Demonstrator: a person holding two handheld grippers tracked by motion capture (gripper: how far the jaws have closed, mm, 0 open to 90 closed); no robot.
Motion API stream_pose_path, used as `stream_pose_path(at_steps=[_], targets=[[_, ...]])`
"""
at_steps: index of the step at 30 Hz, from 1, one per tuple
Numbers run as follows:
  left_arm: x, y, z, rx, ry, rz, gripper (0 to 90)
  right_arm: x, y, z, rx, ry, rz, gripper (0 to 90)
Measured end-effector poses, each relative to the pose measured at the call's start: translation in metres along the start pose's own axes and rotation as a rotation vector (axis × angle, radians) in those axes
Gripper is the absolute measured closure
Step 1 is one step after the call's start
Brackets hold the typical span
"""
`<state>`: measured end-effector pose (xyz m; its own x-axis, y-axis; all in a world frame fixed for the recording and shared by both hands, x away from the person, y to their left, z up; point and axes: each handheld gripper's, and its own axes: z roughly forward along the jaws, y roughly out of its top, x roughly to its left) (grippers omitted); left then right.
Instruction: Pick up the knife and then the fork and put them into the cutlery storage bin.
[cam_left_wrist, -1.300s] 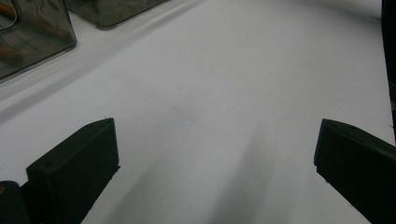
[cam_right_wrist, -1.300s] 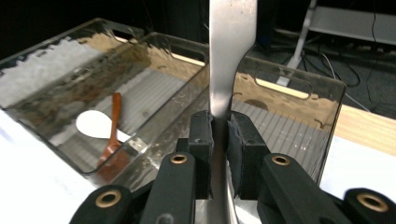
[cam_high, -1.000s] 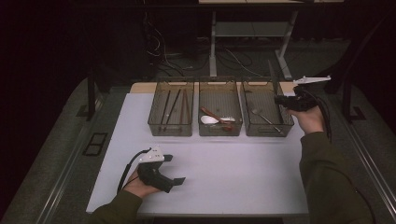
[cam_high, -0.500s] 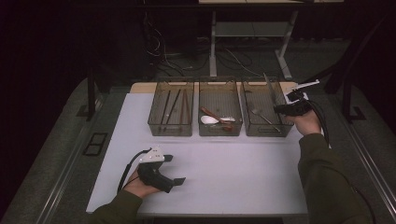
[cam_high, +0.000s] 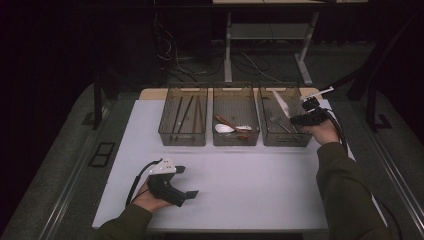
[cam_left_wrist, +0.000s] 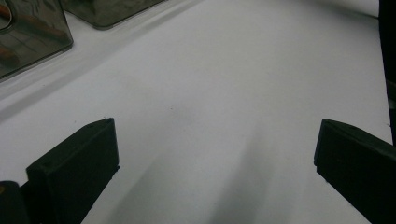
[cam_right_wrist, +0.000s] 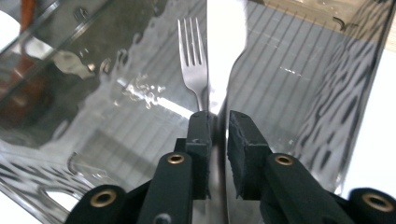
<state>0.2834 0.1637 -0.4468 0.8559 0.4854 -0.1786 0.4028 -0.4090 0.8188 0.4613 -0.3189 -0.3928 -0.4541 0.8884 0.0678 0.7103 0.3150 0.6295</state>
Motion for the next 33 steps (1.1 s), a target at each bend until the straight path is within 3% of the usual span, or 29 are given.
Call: stream_pose_path(at_steps=[11, 20, 25, 33], targets=[[0.000, 0.000, 0.000, 0.004, -0.001, 0.002, 0.0, 0.000, 0.000, -0.002, -0.036, 0.026, 0.052, 49.0], [0.000, 0.000, 0.001, 0.005, 0.001, 0.000, 0.0, 0.000, 0.001, -0.014, -0.162, 0.035, 0.099, 30.0], [0.001, 0.000, 0.001, 0.005, 0.003, -0.003, 0.0, 0.002, 0.001, -0.020, -0.194, 0.042, 0.110, 24.4], [0.001, 0.000, 0.001, -0.004, 0.008, -0.014, 0.0, 0.012, -0.010, -0.030, -0.232, 0.063, 0.077, 20.6]])
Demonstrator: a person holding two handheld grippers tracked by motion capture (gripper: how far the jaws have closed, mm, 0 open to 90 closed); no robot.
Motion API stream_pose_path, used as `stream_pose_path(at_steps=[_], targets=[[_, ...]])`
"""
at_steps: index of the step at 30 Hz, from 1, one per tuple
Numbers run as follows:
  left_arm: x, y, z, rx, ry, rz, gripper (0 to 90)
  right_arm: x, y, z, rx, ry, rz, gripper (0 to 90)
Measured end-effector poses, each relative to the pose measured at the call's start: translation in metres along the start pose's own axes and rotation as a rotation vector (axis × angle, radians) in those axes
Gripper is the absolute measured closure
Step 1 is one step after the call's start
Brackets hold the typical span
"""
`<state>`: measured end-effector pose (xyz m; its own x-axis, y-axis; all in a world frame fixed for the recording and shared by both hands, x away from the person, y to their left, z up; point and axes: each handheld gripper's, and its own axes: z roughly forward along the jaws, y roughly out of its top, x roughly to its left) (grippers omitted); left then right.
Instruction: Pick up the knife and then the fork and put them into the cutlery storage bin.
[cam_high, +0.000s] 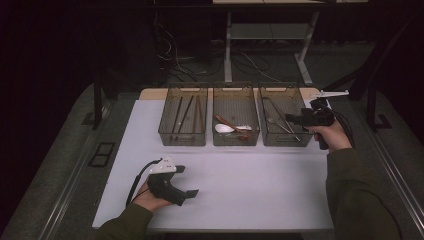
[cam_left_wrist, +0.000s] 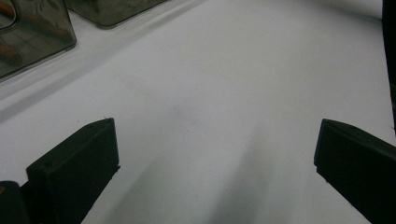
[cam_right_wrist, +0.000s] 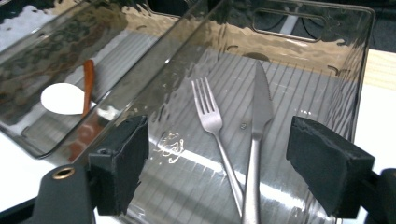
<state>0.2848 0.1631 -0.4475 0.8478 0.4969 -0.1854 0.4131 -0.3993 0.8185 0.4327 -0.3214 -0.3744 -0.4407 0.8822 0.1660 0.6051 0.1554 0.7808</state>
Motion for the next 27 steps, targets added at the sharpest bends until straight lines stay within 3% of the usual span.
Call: stream_pose_path(at_steps=[4, 18, 27], targets=[[0.000, 0.000, 0.000, -0.002, 0.004, -0.006, 0.0, 0.007, -0.006, -0.007, -0.026, 0.023, -0.006, 20.3], [0.000, 0.000, -0.001, 0.003, -0.003, 0.001, 0.0, 0.036, -0.029, -0.024, -0.064, 0.066, -0.097, 18.8], [-0.001, 0.000, -0.002, 0.001, -0.005, 0.008, 0.0, 0.050, -0.051, -0.032, -0.051, 0.102, -0.138, 18.3]])
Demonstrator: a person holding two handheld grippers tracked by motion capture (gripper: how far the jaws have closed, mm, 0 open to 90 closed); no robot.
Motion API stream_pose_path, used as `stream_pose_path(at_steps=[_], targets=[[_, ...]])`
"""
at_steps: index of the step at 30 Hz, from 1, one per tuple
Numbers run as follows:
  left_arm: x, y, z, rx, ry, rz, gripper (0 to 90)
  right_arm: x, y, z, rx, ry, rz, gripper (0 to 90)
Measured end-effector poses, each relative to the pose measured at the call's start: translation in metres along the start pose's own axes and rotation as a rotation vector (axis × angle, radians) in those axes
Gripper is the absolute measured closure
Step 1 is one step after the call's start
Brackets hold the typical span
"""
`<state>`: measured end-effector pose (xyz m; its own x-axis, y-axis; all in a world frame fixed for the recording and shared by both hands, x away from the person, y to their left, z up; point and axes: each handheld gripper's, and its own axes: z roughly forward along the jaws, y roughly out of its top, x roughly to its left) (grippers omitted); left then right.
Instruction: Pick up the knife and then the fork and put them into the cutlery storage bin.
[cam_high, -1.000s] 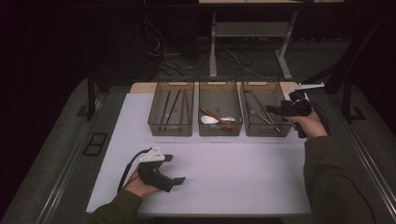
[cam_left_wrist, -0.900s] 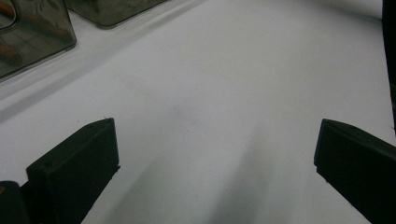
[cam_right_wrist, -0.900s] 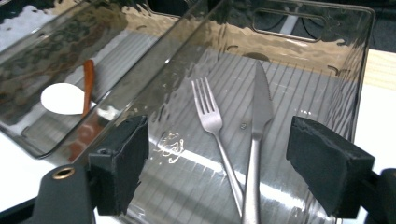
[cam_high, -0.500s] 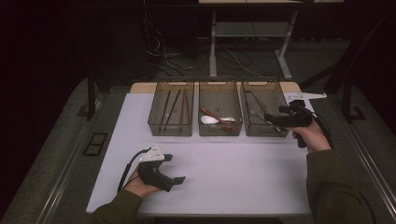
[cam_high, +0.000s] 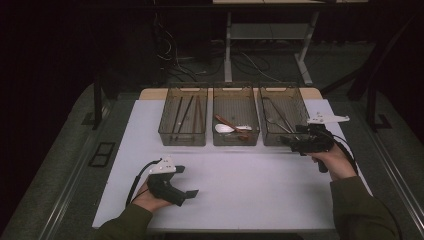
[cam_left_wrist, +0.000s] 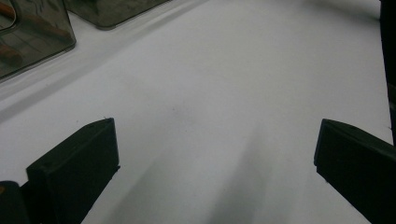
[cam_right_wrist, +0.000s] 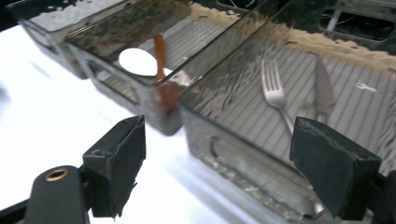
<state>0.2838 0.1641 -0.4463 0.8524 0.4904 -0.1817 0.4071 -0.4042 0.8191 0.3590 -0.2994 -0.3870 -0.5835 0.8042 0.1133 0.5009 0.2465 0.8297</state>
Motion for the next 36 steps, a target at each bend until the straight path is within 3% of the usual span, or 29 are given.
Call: stream_pose_path(at_steps=[12, 18, 27, 36], targets=[[-0.002, 0.000, -0.001, 0.001, 0.001, 0.004, 0.0, 0.021, -0.027, -0.012, -0.025, 0.069, -0.010, 18.0], [-0.002, 0.000, 0.000, 0.001, 0.000, 0.001, 0.0, 0.029, -0.046, -0.014, -0.022, 0.072, -0.032, 18.0], [-0.002, 0.000, -0.001, 0.000, 0.000, 0.002, 0.0, 0.039, -0.068, -0.020, -0.052, 0.085, -0.004, 18.0], [-0.002, 0.000, -0.002, 0.001, 0.002, 0.009, 0.0, 0.049, -0.087, -0.027, -0.043, 0.106, -0.015, 18.0]])
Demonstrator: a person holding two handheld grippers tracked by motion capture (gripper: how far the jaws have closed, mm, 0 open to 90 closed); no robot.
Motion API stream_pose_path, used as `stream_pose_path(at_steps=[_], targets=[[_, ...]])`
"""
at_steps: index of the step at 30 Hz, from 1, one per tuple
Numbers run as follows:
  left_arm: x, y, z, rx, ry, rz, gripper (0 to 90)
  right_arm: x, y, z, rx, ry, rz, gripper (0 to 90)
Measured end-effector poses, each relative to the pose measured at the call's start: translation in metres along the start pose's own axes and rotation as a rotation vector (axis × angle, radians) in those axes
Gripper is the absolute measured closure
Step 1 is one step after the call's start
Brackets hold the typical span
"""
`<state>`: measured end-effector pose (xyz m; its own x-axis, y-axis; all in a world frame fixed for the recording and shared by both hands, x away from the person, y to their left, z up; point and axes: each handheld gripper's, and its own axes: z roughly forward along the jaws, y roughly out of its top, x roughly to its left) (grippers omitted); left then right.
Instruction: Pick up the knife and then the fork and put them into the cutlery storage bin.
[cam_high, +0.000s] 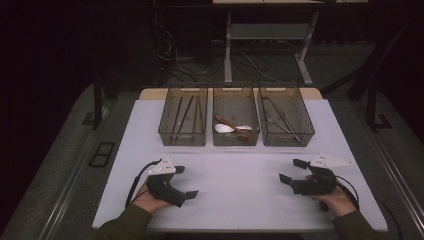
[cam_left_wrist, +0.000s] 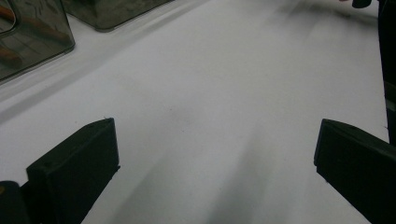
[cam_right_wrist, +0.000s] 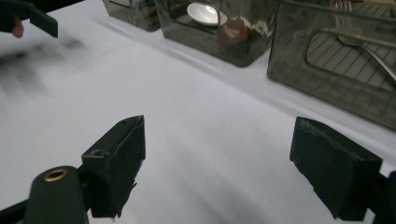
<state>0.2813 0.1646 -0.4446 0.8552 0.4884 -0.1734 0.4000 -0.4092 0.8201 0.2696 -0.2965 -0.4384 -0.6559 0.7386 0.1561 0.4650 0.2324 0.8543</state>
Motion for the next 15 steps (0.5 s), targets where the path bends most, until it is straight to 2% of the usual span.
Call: stream_pose_path(at_steps=[8, 15], targets=[[-0.0002, -0.0004, 0.0015, 0.006, -0.003, -0.003, 0.0, 0.0051, -0.0097, -0.0035, 0.014, 0.014, -0.011, 17.9], [-0.0009, -0.0002, 0.0013, 0.008, -0.009, 0.002, 0.0, 0.0058, -0.0103, -0.0028, 0.026, 0.020, -0.021, 17.9]])
